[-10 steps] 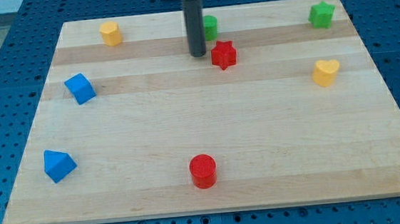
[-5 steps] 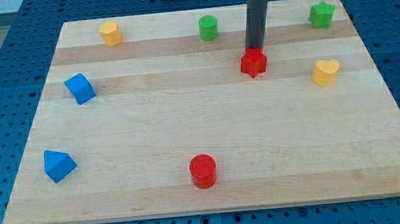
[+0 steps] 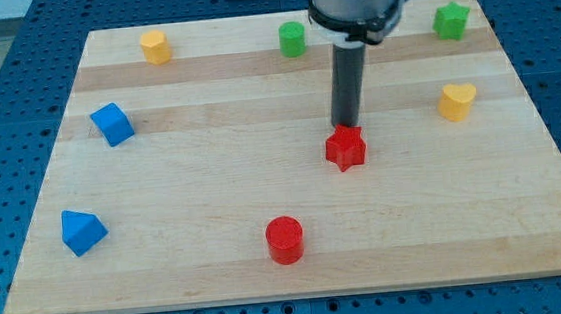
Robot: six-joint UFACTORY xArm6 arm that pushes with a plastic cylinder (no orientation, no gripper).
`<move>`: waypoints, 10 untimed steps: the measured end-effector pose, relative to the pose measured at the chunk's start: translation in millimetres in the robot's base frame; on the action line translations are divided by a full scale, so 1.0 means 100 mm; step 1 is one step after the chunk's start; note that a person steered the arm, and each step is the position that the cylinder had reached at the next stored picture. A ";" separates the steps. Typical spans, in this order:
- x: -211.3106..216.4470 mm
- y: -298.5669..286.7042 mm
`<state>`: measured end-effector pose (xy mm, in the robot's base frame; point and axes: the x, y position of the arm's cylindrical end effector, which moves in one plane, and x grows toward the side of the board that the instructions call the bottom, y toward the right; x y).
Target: Move the red star to the bottom right side of the board
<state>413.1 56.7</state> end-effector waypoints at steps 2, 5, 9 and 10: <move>0.24 -0.30; 0.60 0.20; 0.93 1.14; 0.94 1.07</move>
<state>507.5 163.5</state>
